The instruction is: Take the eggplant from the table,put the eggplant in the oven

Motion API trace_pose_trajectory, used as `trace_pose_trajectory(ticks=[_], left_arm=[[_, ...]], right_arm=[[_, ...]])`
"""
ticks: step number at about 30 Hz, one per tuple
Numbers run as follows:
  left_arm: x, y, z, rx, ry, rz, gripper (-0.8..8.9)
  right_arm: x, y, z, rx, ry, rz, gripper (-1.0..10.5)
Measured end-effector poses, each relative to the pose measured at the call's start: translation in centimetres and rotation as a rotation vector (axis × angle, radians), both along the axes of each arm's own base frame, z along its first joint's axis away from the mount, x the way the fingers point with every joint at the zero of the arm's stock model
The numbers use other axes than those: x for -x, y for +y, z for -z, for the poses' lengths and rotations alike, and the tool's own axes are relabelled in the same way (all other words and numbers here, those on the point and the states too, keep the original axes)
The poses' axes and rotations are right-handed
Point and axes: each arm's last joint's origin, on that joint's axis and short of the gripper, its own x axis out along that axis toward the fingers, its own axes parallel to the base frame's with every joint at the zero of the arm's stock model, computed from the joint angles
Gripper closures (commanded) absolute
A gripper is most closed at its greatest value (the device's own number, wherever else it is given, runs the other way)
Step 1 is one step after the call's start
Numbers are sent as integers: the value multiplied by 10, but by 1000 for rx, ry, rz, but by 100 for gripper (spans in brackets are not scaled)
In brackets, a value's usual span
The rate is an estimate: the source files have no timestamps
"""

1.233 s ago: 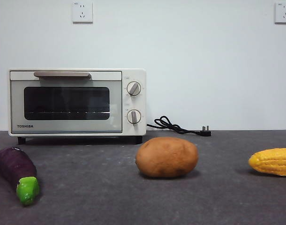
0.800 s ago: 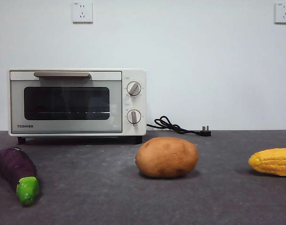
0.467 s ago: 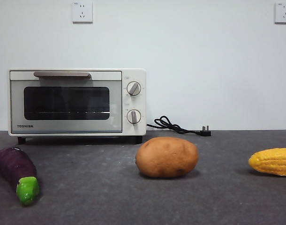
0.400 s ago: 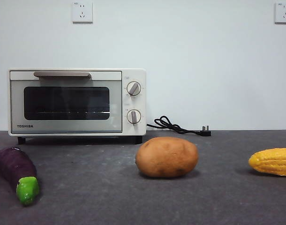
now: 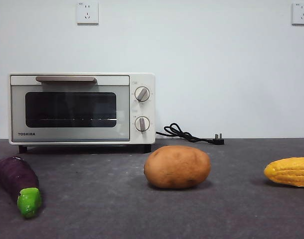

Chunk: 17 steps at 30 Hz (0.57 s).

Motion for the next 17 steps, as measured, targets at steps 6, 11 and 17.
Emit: trace_pose_trajectory(ticks=[6, 11, 17], left_arm=[[-18, -1, 3, -2, 33, 0, 819], [-39, -2, 8, -9, 70, 2, 818], [-76, -4, 16, -31, 78, 9, 819]], right_arm=[[0, 2, 1, 1, 6, -19, 307], [0, 2, 1, 2, 13, -21, 307], [1, 3, 1, 3, 14, -26, 308]])
